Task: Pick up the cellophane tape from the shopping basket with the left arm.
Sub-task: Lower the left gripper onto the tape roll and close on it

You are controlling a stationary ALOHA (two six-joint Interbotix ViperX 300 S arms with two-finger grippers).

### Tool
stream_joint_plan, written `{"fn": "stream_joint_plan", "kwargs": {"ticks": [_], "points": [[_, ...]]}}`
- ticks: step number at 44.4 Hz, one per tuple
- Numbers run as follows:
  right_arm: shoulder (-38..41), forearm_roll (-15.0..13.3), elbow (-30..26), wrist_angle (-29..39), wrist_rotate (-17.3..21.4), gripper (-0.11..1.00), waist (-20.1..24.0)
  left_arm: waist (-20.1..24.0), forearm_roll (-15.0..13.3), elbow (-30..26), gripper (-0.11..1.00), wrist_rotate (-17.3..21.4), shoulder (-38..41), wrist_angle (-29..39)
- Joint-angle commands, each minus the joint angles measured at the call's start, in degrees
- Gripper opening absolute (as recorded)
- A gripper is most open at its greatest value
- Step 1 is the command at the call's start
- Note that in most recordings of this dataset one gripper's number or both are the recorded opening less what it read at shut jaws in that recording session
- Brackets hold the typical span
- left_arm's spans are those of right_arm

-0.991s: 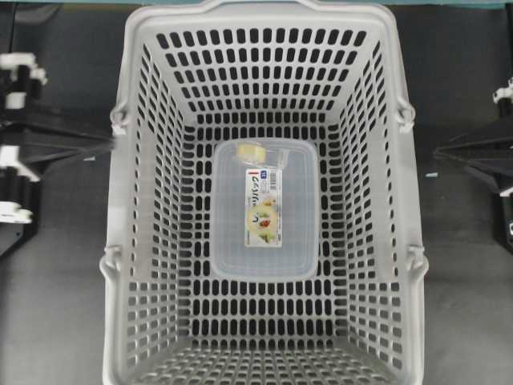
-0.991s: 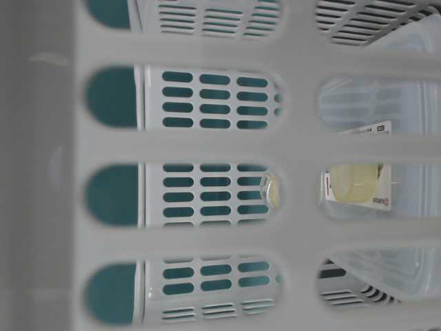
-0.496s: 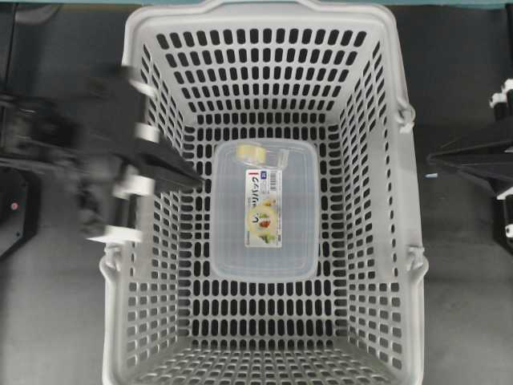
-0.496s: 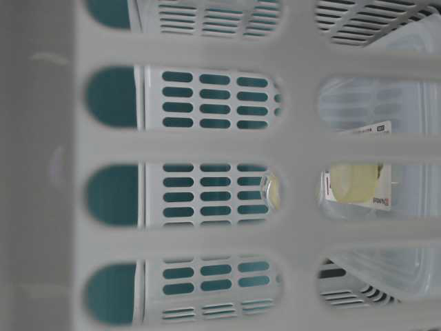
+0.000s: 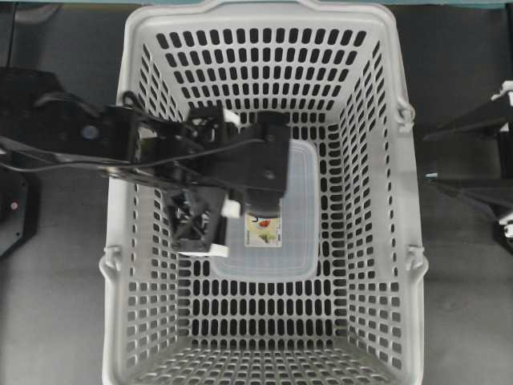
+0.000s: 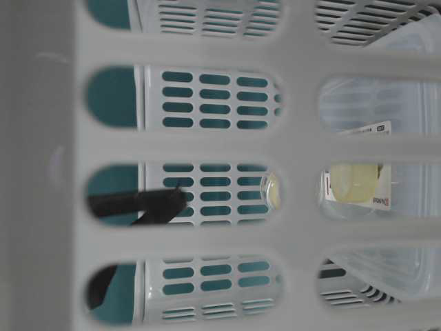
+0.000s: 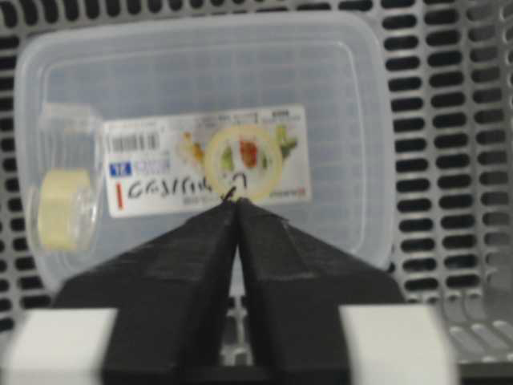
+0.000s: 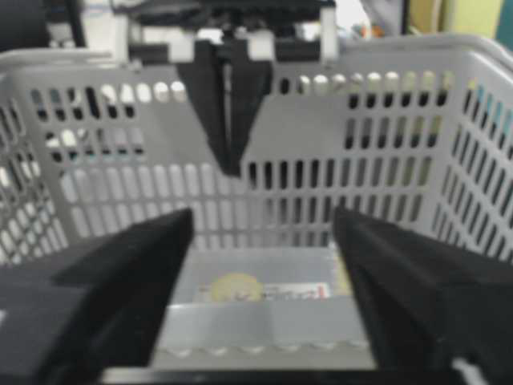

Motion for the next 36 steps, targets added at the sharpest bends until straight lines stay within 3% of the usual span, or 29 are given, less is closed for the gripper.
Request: {"fn": "stream_joint_plan", "kwargs": {"ticks": [1,9,13,36], "points": [[0.18,0.18,-1.49,-0.62,0.0,0.76,-0.09,0.0,0.18,-1.85,0.23,-0.53,0.44,-0.09],[0.09,0.09,-1.49,-0.7,-0.09,0.78,-0.09,-0.26,0.18,-2.02,0.75,-0.53,3.6,0.18],[0.09,0.18,-1.49,-0.62,-0.09,0.78,-0.09,-0.26,0.18,-1.93,0.9,-0.26,5.71,0.18],[0.09,0.18,-1.49,-0.62,-0.09,0.78,-0.09,-0.26,0.18,-0.26,0.9,-0.26,13.62,-4.31]]}}
